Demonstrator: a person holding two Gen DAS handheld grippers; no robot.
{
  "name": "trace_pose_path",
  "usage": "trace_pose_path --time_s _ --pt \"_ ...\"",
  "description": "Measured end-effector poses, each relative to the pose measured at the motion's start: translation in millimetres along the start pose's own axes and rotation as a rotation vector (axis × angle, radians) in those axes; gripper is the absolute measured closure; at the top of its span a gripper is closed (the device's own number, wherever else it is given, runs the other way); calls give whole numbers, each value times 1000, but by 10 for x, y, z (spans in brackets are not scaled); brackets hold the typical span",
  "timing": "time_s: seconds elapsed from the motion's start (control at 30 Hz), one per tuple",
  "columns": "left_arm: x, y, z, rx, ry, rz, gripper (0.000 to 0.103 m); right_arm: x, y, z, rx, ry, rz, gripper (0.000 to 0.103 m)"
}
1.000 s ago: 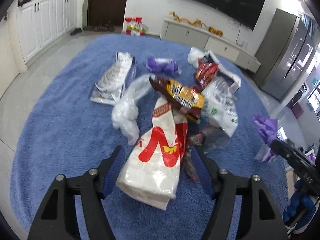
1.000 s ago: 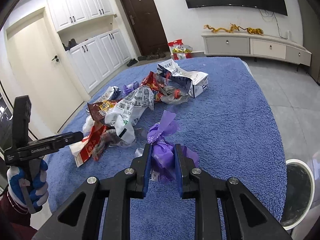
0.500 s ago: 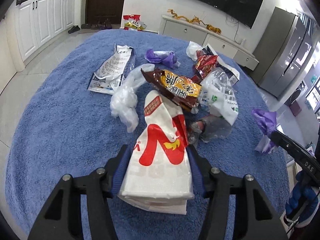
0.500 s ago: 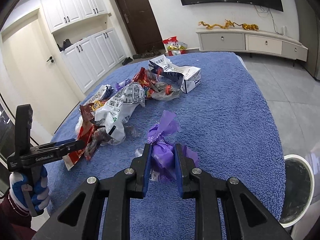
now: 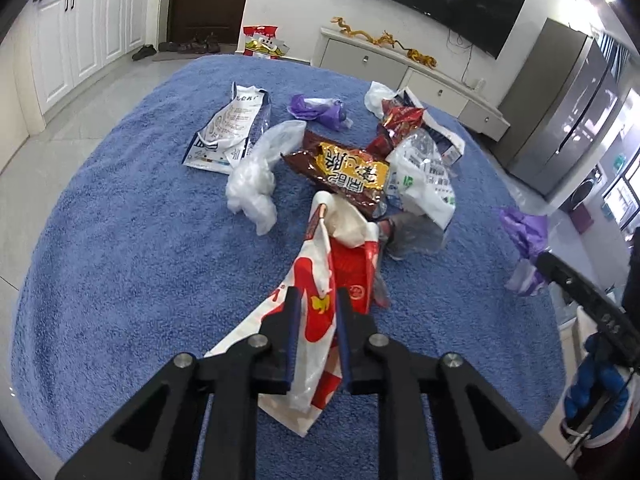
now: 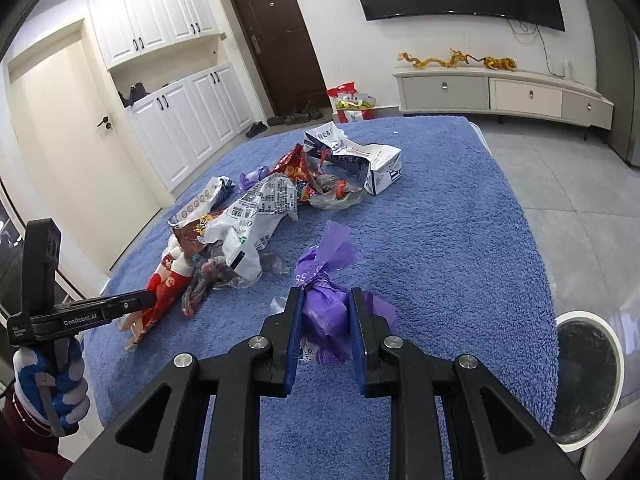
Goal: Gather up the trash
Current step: 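Carry both held bags over to the white trash bin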
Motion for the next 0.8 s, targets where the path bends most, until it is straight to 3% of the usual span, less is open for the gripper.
trace_pose_path --time_s 0.27,0.5,0.8 --pt "-19 113 -185 -33 44 3 84 45 -67 -25 -16 -8 -6 81" --pt "-4 117 -177 -18 1 0 93 78 -72 -64 -26 -11 -10 81" --pt "-34 112 180 14 -102 87 98 102 -85 -20 -7 3 -19 81"
Point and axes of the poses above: each gripper's, at about its wrist camera, not at the fingertips, and z roughly against the way its jaws point, x to its right, y to its top, the point moved 6 cm from there along -z, roughly the way its jaws point, and after that the axes turned 14 degrees about z, right-handed, at the moved point
